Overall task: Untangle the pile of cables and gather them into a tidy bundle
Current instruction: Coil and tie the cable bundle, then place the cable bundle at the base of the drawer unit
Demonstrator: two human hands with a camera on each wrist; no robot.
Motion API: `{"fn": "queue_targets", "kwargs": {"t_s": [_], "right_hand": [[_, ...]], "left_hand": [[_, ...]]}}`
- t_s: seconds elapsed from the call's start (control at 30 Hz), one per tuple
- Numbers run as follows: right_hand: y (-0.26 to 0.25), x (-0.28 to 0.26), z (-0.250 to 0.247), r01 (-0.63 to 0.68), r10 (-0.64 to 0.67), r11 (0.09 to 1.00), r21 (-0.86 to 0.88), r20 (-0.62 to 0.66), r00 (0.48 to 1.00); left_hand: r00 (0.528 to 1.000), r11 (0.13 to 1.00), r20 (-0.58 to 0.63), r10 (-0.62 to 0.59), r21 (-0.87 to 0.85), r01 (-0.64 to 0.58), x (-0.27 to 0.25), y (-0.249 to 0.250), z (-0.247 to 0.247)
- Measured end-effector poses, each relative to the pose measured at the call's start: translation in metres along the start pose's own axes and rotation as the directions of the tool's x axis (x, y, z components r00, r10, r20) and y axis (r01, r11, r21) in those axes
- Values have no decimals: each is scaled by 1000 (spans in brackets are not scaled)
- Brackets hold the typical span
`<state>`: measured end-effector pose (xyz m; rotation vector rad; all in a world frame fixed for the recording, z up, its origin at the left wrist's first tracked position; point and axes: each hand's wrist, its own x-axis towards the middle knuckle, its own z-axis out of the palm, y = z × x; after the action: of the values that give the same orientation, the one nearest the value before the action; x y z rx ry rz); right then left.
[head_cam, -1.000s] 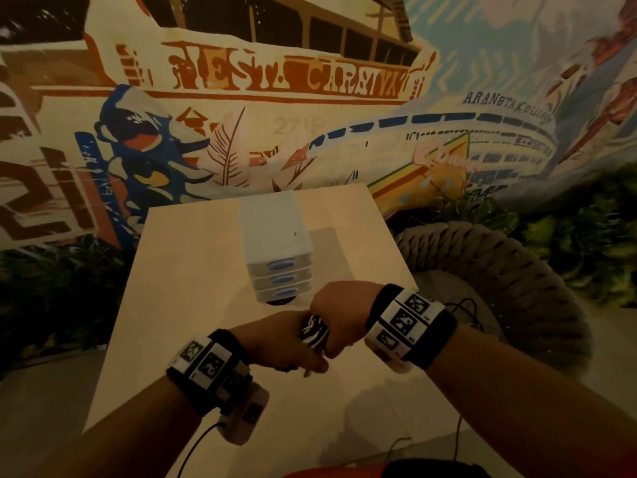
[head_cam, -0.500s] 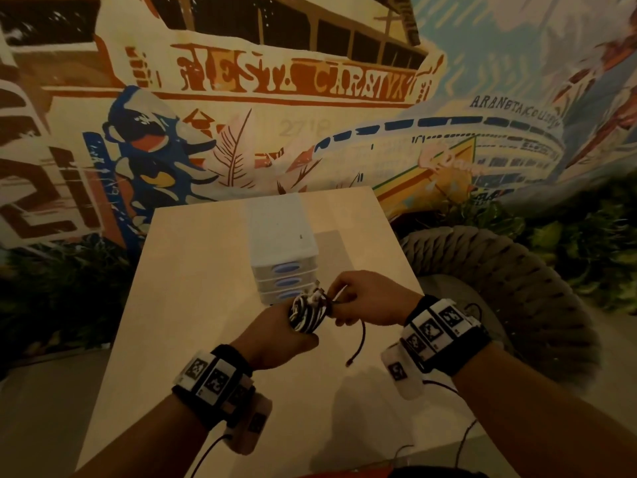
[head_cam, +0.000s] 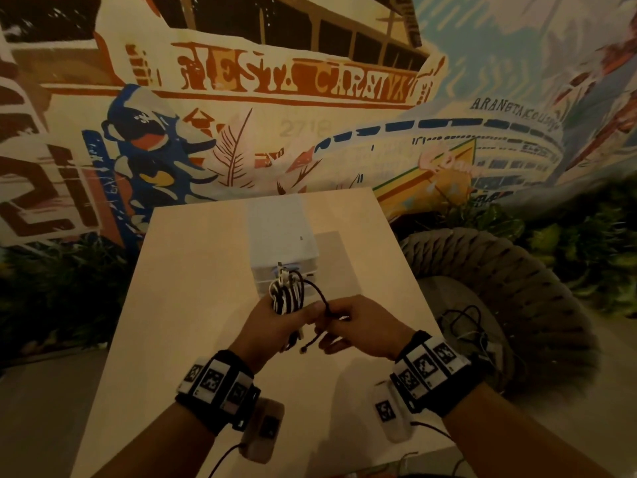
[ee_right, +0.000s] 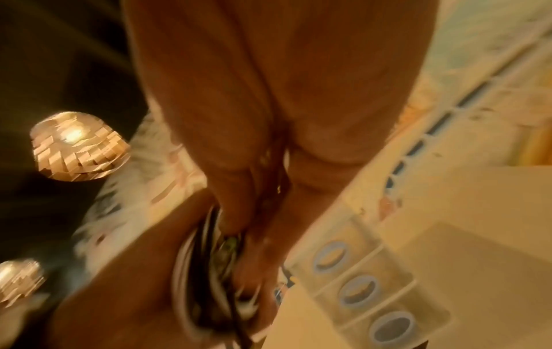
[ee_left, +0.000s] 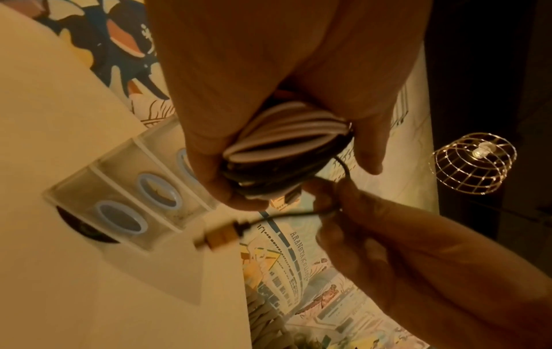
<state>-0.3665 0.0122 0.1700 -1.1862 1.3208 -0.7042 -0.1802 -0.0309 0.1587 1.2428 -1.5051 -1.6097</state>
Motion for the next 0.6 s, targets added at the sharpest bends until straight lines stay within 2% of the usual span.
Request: {"fn": "queue_targets", "kwargs": {"t_s": [0.1, 0.2, 0.33, 0.4, 0.47, 0.53, 0.6], "right_hand": [[-4, 2, 13, 133, -144, 988, -80, -155, 977], [1, 6, 24, 161, -189, 980, -113, -310, 932], [8, 6, 32, 227, -226, 973, -30, -283, 932], [12, 6, 33, 212, -238, 969, -130, -234, 943], [21, 6, 33, 193, -235, 958, -212, -196, 952], [35, 11, 33, 177, -215, 963, -202, -183, 959], [53, 18, 32, 108, -133, 986, -130, -197, 971]], "left_hand": [[994, 985, 106, 18, -170, 0, 0, 0, 5], [982, 935, 182, -52, -337, 112, -2, 3, 5], [976, 905, 196, -96, -392, 167, -5, -8, 1], [987, 927, 119, -104, -348, 140, -2, -14, -2], [996, 968, 28, -81, -236, 85, 0, -11, -5], [998, 999, -56, -4, -41, 1, 4, -5, -15], [987, 977, -125, 100, 201, -74, 12, 2, -33]]}}
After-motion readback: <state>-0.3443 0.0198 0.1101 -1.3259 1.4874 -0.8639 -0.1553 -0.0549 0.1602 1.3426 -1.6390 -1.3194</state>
